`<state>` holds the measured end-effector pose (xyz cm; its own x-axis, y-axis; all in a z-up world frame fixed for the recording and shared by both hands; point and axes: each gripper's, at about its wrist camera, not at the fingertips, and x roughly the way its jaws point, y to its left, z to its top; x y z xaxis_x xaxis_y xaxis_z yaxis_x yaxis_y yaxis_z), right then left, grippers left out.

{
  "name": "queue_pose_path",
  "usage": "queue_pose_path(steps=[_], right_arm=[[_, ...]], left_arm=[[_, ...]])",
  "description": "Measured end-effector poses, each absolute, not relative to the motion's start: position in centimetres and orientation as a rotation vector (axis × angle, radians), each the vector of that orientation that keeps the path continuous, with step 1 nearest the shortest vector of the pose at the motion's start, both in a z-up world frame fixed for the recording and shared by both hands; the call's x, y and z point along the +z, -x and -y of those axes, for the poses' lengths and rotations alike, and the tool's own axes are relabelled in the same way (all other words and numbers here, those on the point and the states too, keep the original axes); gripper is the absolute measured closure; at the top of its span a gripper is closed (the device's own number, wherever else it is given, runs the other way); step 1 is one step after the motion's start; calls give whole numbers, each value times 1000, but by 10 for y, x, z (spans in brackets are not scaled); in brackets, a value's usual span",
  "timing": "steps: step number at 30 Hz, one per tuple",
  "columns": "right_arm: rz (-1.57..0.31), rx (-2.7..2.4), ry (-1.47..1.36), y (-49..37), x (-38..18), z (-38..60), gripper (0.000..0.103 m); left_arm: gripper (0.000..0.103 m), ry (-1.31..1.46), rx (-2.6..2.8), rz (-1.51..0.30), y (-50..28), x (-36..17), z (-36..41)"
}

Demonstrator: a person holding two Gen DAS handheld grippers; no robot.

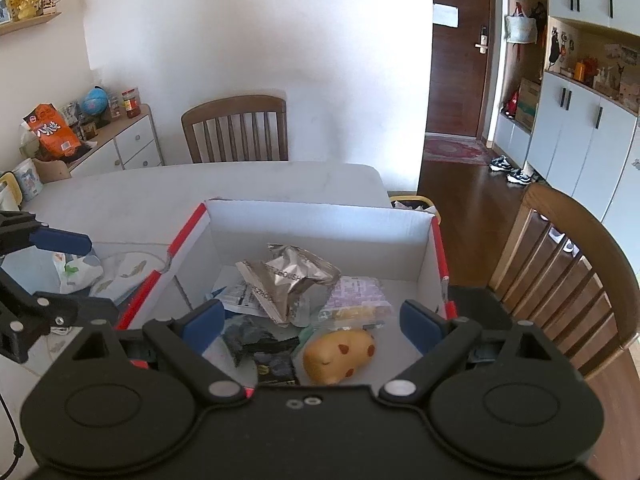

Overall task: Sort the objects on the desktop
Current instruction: 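Withdraw both open grippers up out of the shoebox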

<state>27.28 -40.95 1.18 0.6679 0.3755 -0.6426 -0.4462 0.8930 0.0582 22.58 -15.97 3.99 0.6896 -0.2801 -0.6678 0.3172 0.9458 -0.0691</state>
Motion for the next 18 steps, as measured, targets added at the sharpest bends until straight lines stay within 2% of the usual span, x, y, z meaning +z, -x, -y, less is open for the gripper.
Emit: queue_pose_path(steps=[18], right_arm=[[-663, 396, 93, -219, 23, 331, 8]], left_arm=[[2, -43, -347, -705, -186, 44, 71]])
